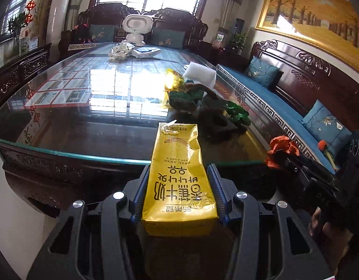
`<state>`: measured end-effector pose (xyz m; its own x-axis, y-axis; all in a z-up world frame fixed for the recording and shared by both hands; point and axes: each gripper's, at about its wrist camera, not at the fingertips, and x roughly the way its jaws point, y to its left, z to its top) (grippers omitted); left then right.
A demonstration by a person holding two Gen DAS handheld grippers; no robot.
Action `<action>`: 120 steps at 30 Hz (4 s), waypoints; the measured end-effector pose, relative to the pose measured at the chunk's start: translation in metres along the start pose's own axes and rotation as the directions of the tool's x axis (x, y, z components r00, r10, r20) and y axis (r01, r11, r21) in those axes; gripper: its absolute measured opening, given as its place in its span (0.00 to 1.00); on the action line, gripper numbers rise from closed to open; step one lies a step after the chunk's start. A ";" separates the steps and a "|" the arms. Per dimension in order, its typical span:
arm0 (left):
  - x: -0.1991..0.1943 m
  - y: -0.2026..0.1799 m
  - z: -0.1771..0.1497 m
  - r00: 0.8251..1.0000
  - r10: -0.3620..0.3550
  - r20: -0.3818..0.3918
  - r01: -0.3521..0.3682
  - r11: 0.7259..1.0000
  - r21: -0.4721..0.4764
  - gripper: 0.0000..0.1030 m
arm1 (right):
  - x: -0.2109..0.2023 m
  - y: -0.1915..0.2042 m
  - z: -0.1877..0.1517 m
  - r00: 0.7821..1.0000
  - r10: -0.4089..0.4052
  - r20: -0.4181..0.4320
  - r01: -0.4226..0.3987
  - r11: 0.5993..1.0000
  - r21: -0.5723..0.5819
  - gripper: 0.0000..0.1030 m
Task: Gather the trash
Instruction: 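Lower both tools into the yellow bin and release the carton and cloth, then raise both tools back toward the table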
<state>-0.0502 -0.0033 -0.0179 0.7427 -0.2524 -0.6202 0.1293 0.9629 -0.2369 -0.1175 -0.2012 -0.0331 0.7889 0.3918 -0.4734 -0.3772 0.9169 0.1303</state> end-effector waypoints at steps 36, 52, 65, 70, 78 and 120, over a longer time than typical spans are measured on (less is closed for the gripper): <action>0.147 -0.032 -0.175 0.748 -0.029 -0.663 0.132 0.986 0.106 0.79 | 0.043 -0.006 -0.171 0.826 0.024 -0.563 0.034 0.995 0.092 0.40; 0.135 -0.029 -0.166 0.779 0.055 -0.625 0.085 0.978 0.193 0.84 | 0.047 -0.004 -0.169 0.814 0.027 -0.580 0.024 0.997 0.080 0.56; 0.133 -0.031 -0.164 0.784 0.086 -0.615 0.072 0.971 0.228 0.84 | 0.047 0.000 -0.169 0.813 0.020 -0.583 0.012 0.999 0.050 0.74; 0.134 -0.030 -0.164 0.783 0.083 -0.616 0.074 0.972 0.225 0.84 | 0.045 -0.003 -0.168 0.817 0.021 -0.577 0.017 0.998 0.059 0.74; 0.132 -0.032 -0.160 0.789 0.079 -0.609 0.079 0.971 0.228 0.84 | 0.037 -0.008 -0.156 0.846 0.029 -0.533 0.021 0.996 0.087 0.74; 0.237 0.012 0.139 0.983 0.060 -0.171 -0.051 0.997 0.056 0.38 | 0.068 -0.046 0.031 0.999 0.014 0.041 -0.018 0.994 0.106 0.92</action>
<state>0.2188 -0.0384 -0.0636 0.6259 -0.2065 -0.7520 0.1279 0.9784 -0.1623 -0.0313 -0.2144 -0.0442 0.8028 0.4071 -0.4356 -0.3375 0.9126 0.2307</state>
